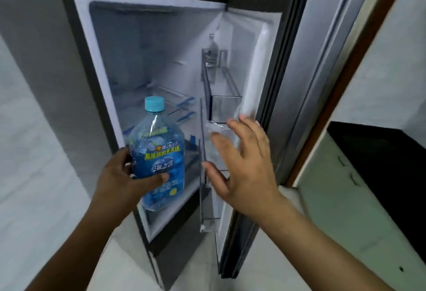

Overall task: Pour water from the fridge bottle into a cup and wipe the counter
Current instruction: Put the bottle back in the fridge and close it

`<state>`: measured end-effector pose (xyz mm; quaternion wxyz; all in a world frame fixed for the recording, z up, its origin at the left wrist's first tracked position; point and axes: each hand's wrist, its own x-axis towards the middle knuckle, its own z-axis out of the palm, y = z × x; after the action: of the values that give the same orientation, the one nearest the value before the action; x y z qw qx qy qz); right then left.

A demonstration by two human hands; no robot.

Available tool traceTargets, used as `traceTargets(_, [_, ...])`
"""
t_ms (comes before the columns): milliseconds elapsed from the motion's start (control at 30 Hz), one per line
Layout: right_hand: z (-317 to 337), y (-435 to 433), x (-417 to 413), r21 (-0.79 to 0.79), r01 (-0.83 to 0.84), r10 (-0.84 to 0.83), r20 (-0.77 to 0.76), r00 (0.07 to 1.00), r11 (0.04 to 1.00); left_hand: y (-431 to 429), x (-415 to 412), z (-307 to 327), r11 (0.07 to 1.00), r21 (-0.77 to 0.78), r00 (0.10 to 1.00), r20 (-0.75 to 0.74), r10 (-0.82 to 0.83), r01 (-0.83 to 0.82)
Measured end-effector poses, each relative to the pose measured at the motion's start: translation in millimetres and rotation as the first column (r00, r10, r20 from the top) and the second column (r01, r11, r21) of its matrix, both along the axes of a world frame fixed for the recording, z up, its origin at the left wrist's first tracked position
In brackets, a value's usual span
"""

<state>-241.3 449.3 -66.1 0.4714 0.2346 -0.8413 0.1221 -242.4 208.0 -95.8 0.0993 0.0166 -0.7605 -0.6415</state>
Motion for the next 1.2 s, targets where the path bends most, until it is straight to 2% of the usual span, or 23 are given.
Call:
traceTargets(167, [21, 22, -13, -0.009, 0.100, -0.100, 0.022, 0.995, 0.995, 35, -17, 1, 0.995, 0.014, 0.995, 0.001, -0.101, 0.101])
traceTargets(400, [58, 48, -52, 0.127, 0.330, -0.344, 0.113, 0.932, 0.935, 76, -36, -2, 0.984, -0.034, 0.984, -0.002, -0.177, 0.177])
traceTargets(500, [66, 67, -65, 0.136, 0.448, -0.461, 0.094, 0.882, 0.884, 88, -43, -5, 0.984, -0.031, 0.985, 0.012, -0.172, 0.173])
traceTargets(600, [67, 100, -73, 0.120, 0.455, -0.463, 0.043, 0.886, 0.882, 98, -52, -7, 0.989, -0.041, 0.989, 0.029, -0.142, 0.143])
traceTargets(700, [70, 135, -80, 0.101, 0.454, -0.464, 0.107, 0.879, 0.885, 112, -63, -7, 0.994, -0.065, 0.996, 0.031, -0.089, 0.091])
traceTargets(800, [82, 152, -95, 0.165, 0.506, -0.531, 0.185, 0.827, 0.847, 127, -78, -7, 0.996, -0.073, 0.998, 0.043, -0.044, 0.047])
traceTargets(900, [94, 156, -134, 0.238, 0.429, -0.488, 0.325, 0.810, 0.871, 143, -97, -6, 0.998, -0.063, 0.998, 0.061, -0.008, 0.011])
traceTargets(967, [94, 152, -170, 0.282, 0.353, -0.440, 0.363, 0.821, 0.892, 152, -110, -3, 0.999, -0.049, 0.998, 0.058, 0.024, -0.021])
traceTargets(1200, [92, 110, -286, 0.294, 0.086, -0.178, 0.305, 0.935, 0.952, 159, -146, 2, 0.977, -0.046, 0.978, 0.004, 0.209, -0.208])
